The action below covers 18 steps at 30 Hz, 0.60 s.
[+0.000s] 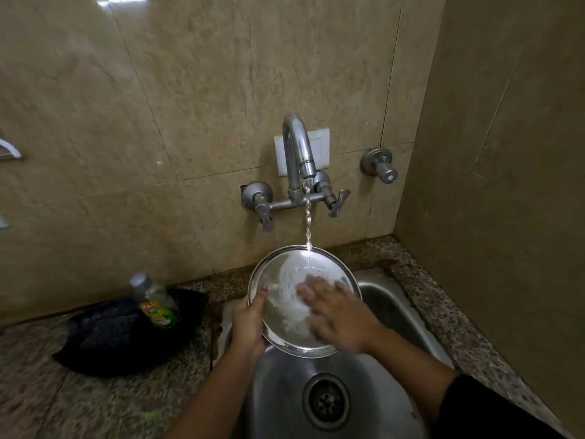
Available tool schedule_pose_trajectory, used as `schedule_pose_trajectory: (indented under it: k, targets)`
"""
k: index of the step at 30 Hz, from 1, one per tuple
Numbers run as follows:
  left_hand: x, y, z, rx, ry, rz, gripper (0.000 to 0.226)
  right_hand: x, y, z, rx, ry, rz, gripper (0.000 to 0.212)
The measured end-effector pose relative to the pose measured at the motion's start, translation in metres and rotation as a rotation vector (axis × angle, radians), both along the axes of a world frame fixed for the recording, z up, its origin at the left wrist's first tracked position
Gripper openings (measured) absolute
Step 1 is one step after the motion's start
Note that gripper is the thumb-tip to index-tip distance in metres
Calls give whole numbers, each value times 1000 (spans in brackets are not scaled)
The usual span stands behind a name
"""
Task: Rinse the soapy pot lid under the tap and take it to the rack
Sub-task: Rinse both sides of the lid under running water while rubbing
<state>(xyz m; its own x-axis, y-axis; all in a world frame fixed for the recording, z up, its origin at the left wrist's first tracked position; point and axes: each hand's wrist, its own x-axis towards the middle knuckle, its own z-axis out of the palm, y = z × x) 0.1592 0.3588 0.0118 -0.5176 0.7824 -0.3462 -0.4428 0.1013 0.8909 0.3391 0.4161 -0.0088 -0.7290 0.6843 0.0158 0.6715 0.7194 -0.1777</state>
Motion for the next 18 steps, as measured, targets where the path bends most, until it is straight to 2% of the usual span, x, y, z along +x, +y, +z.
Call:
schedule_pose_trajectory:
  k: [2, 4, 6, 9, 11, 15, 18]
  targets:
    - [5, -2, 0, -2, 16, -15, 14, 0, 19, 1, 20, -1, -282, 85]
    - [13, -1, 0, -5, -2, -46, 22, -18, 29, 8, 39, 105, -345, 77]
    - [18, 2, 6, 7, -30, -56, 23, -39, 23, 16, 15, 174, -162, 70]
    - [12, 7, 8, 43, -13, -30, 15, -37, -4, 22, -31, 133, 172, 65]
    - [5, 4, 11, 41, 0, -9, 13, -17, -4, 16, -35, 91, 211, 63]
    - [2, 0, 6, -6, 26, -20, 13, 8, 31, 9, 68, 18, -170, 66]
    - [7, -1, 6, -20, 6, -99, 18, -13, 52, 18, 116, 119, -293, 65]
